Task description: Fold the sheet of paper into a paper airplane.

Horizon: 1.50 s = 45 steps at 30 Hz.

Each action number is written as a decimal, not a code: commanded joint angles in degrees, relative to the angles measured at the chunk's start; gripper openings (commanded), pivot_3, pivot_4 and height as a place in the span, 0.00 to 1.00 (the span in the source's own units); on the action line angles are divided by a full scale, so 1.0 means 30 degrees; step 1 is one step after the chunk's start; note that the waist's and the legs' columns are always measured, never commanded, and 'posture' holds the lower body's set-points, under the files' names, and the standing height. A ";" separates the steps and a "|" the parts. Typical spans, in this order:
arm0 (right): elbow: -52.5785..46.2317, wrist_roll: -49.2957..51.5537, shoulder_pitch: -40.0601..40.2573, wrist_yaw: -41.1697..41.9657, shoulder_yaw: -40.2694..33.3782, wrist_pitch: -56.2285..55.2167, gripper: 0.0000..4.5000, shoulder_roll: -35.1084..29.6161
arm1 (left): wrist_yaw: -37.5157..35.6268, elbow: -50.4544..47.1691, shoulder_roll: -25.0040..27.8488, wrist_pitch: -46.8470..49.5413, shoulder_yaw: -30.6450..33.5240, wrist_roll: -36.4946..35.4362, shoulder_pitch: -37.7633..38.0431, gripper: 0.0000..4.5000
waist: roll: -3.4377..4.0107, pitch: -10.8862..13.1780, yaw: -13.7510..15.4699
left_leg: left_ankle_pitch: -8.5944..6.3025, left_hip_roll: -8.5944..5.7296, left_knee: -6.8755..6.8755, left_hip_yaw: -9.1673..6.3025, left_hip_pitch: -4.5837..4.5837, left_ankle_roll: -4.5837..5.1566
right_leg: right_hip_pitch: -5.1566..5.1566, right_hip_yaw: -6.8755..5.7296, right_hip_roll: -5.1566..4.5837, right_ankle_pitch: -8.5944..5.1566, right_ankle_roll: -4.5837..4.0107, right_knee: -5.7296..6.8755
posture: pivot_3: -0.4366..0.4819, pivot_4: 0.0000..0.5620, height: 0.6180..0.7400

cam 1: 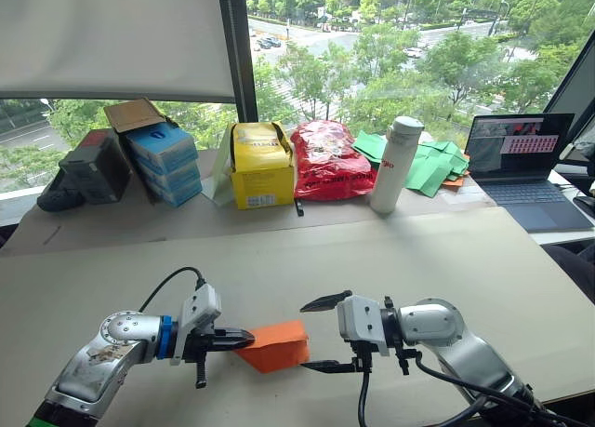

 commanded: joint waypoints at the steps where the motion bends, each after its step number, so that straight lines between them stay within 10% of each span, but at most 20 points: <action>1: -0.0796 -0.0128 0.0047 -0.0084 0.0038 -0.0051 1.00 -0.0171 | 0.0095 0.0880 0.0282 -0.1393 -0.0759 0.1705 -0.0096 0.01 | 0.0001 -0.0002 0.0071 | -0.0005 0.0007 0.0002 0.0000 0.0008 0.0003 | 0.0010 -0.0003 0.0000 0.0001 -0.0002 -0.0004 | 0.48 0.27 0.98; 24: 0.1410 -0.2656 -0.0666 -0.0135 0.1732 -0.3110 1.00 0.0611 | -0.0015 0.1224 0.0467 -0.2279 -0.1156 0.2412 -0.0311 0.01 | 0.0001 -0.0004 0.0255 | -0.0021 0.0052 0.0003 0.0038 0.0062 -0.0001 | 0.0052 -0.0004 0.0041 0.0004 0.0000 -0.0007 | 0.48 0.27 0.98; 37: 0.2520 -0.3150 -0.1292 -0.0012 0.2000 -0.3562 0.05 0.1083 | 0.0260 0.1047 0.0465 -0.2265 -0.1018 0.2438 -0.0201 0.00 | 0.0001 -0.0004 0.0261 | -0.0038 0.0077 0.0004 0.0073 0.0086 -0.0004 | 0.0058 -0.0002 0.0054 0.0010 -0.0009 -0.0008 | 0.48 0.27 0.98; 45: 0.2592 -0.2149 -0.2087 0.0256 0.1721 -0.0835 0.01 0.1833 | 0.0303 0.1160 0.0473 -0.2373 -0.1064 0.2559 -0.0345 0.00 | 0.0002 -0.0004 0.0251 | -0.0047 0.0107 0.0001 0.0081 0.0118 -0.0007 | 0.0089 0.0000 0.0081 0.0021 -0.0027 -0.0024 | 0.48 0.27 0.98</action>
